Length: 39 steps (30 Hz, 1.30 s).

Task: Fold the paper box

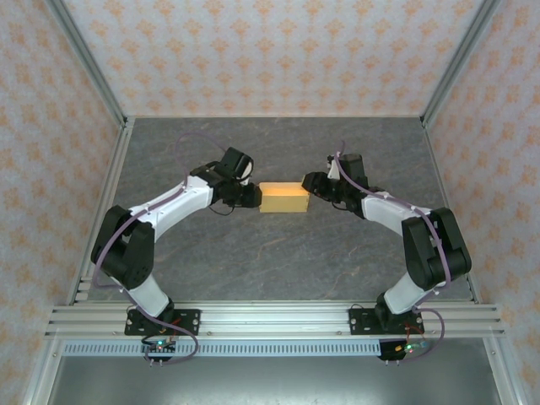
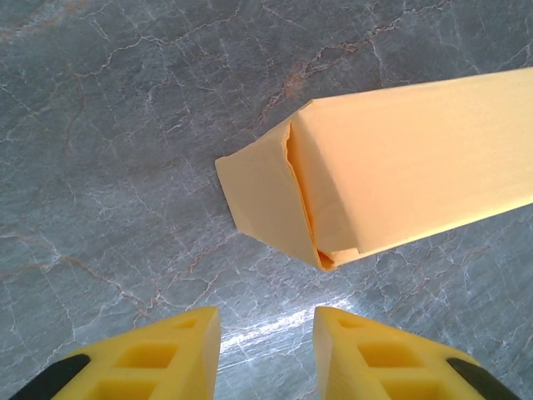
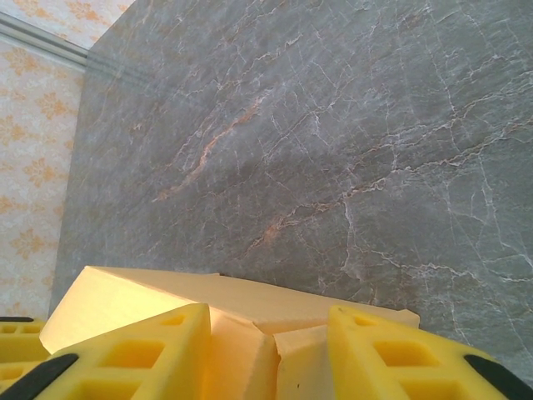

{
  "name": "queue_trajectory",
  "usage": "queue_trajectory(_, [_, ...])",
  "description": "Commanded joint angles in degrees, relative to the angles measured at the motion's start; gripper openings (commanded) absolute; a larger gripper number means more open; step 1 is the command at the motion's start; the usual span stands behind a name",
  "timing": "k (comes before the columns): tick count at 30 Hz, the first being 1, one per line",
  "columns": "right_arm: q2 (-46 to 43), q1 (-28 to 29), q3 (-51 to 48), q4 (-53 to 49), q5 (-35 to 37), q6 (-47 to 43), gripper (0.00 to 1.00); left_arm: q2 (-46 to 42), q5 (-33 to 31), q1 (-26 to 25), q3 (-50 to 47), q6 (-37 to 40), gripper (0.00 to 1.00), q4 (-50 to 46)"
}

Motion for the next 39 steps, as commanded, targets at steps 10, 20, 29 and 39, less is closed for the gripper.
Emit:
queue_trajectory(10, [-0.1, 0.1, -2.4, -3.8, 0.7, -1.6, 0.39, -6.9, 7.6, 0.2, -2.9, 1.1, 0.4, -1.5])
queue_trajectory(20, [-0.9, 0.3, -2.3, -4.4, 0.6, -2.9, 0.39, -7.1, 12.7, 3.3, -2.9, -5.4, 0.58, 7.9])
queue_trajectory(29, [-1.3, 0.6, -2.4, -4.8, 1.0, -3.3, 0.39, 2.4, 12.7, 5.5, 1.2, -7.4, 0.6, 11.2])
queue_trajectory(39, [-1.2, 1.1, -2.6, -4.8, 1.5, -3.4, 0.39, 4.4, 12.3, 5.6, -4.0, -9.6, 0.54, 14.9])
